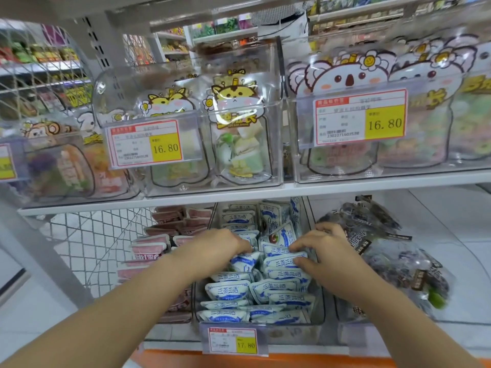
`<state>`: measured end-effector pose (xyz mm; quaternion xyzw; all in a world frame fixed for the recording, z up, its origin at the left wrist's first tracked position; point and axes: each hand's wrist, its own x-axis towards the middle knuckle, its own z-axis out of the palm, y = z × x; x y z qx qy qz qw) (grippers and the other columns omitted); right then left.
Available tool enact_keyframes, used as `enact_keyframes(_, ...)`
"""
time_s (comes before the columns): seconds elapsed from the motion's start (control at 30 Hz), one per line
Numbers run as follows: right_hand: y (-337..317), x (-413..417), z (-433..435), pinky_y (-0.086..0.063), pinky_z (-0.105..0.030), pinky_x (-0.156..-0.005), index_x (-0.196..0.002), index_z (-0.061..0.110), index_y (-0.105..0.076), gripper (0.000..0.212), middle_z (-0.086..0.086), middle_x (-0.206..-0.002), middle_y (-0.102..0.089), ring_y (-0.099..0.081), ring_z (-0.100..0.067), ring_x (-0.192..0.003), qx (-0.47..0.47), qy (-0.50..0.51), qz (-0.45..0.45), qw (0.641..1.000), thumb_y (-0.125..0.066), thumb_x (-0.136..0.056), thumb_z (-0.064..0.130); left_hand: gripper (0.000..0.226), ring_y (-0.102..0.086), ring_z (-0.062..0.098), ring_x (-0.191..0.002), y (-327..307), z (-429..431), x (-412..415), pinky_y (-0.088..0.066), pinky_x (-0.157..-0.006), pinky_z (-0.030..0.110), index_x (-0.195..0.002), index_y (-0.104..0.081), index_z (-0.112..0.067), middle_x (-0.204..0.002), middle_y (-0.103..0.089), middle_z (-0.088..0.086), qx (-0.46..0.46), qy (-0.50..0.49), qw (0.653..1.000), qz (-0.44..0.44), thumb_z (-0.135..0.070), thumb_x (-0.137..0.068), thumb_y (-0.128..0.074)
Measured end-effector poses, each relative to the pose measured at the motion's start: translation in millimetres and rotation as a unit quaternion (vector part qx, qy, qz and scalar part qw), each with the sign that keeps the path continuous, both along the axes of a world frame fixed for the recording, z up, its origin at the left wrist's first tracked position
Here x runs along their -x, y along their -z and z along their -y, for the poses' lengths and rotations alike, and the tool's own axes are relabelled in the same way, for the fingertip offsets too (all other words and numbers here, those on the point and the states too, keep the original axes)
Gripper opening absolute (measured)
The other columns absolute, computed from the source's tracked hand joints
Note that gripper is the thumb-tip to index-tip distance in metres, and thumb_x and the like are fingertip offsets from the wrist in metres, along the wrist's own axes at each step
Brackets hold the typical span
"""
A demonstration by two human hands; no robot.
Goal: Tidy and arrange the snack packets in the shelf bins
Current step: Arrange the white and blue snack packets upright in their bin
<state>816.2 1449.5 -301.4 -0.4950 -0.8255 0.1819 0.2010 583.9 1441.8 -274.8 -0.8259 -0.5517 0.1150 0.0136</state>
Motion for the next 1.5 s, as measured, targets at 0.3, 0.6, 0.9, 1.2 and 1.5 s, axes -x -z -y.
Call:
enact_keyframes(0.3, 0.7, 0.1, 1.1, -0.023, -0.028, -0.107, -0.124, 0.031, -0.059, 0.032, 0.018, -0.129, -0.054, -0.014, -0.016, -0.136, 0.009, 0.001, 0.005, 1.0, -0.057, -0.092, 0.036, 0.054, -0.06, 0.031, -0.089, -2.9, 11.7, -5.3, -0.045, -0.072, 0.035, -0.131, -0.05, -0.022, -0.098, -0.062, 0.012, 0.051, 0.015, 0.993, -0.108, 0.007, -0.086, -0.045)
enact_keyframes(0.6, -1.8, -1.6, 2.4, -0.023, -0.027, -0.105, -0.12, 0.029, -0.062, 0.028, 0.016, -0.123, -0.057, -0.02, -0.013, -0.133, 0.008, 0.003, -0.02, 1.0, -0.057, -0.092, 0.032, 0.058, -0.054, 0.028, -0.112, -8.5, 3.9, -13.3, -0.042, -0.08, 0.032, -0.138, -0.047, -0.02, -0.132, -0.055, 0.008, 0.186, -0.062, 0.975, -0.104, 0.009, -0.089, -0.034)
enact_keyframes(0.9, -10.0, -12.6, -7.7, -0.034, -0.007, -0.073, -0.107, 0.02, -0.07, 0.022, 0.007, -0.108, -0.065, -0.051, -0.002, -0.088, -0.028, 0.098, -0.153, 0.983, -0.055, -0.093, 0.013, 0.034, -0.055, 0.022, -0.112, -11.5, -33.1, -51.4, -0.047, -0.093, 0.035, -0.129, -0.055, -0.025, -0.128, -0.058, 0.003, -0.018, -0.052, 0.992, 0.109, -0.017, -0.099, -0.041)
enact_keyframes(1.2, -6.3, -16.9, -15.3, -0.037, -0.012, -0.081, -0.106, 0.02, -0.071, 0.021, 0.008, -0.104, -0.067, -0.053, -0.002, -0.091, -0.001, 0.102, -0.168, 0.981, -0.058, -0.091, 0.013, 0.033, -0.059, 0.024, -0.102, 13.3, -82.8, -75.6, -0.05, -0.087, 0.039, -0.117, -0.059, -0.024, -0.12, -0.059, 0.006, 0.078, -0.085, 0.978, 0.171, -0.008, -0.088, -0.057)
enact_keyframes(1.5, -17.2, -15.3, -8.3, -0.035, -0.013, -0.087, -0.124, 0.026, -0.059, 0.035, 0.021, -0.107, -0.052, -0.049, -0.001, -0.105, 0.024, 0.062, -0.167, 0.984, -0.063, -0.089, 0.029, 0.02, -0.059, 0.012, -0.095, -14.5, -18.5, -42.3, -0.041, -0.08, 0.019, -0.11, -0.064, -0.018, -0.102, -0.064, -0.006, -0.161, -0.086, 0.932, 0.314, -0.024, -0.095, -0.052)
